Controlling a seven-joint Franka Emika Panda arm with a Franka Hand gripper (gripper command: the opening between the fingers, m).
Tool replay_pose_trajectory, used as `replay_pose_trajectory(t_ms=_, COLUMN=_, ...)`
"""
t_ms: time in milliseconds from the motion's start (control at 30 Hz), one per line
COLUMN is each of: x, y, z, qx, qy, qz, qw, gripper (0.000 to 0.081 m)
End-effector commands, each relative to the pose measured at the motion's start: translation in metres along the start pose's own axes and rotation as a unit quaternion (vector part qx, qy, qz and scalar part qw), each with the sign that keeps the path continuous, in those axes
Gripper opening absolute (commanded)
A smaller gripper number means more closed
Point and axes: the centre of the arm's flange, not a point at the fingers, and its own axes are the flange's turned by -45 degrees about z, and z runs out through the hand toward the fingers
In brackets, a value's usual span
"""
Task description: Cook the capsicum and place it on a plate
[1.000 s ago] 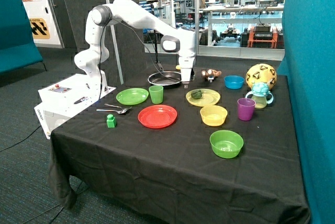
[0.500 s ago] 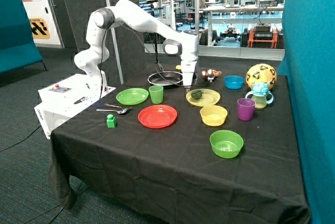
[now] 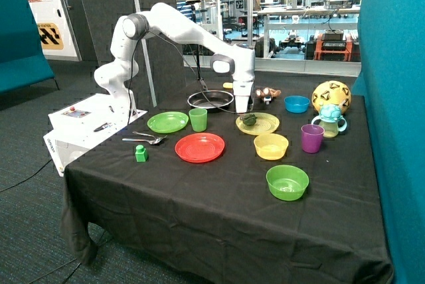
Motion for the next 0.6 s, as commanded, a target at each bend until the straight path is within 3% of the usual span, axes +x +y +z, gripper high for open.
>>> replay_pose_trajectory(t_ms=0, x=0.0138, y=-0.0025, z=0.0046, qx=-0.00029, qy=-0.0016, qz=-0.002, qw=1.0000, gripper=0.0691)
replay_pose_trajectory(t_ms=567, x=0.0184, y=0.0006, z=0.0115, qx=-0.00030, qy=-0.0016, qz=0.003, qw=1.0000, gripper=0.0632)
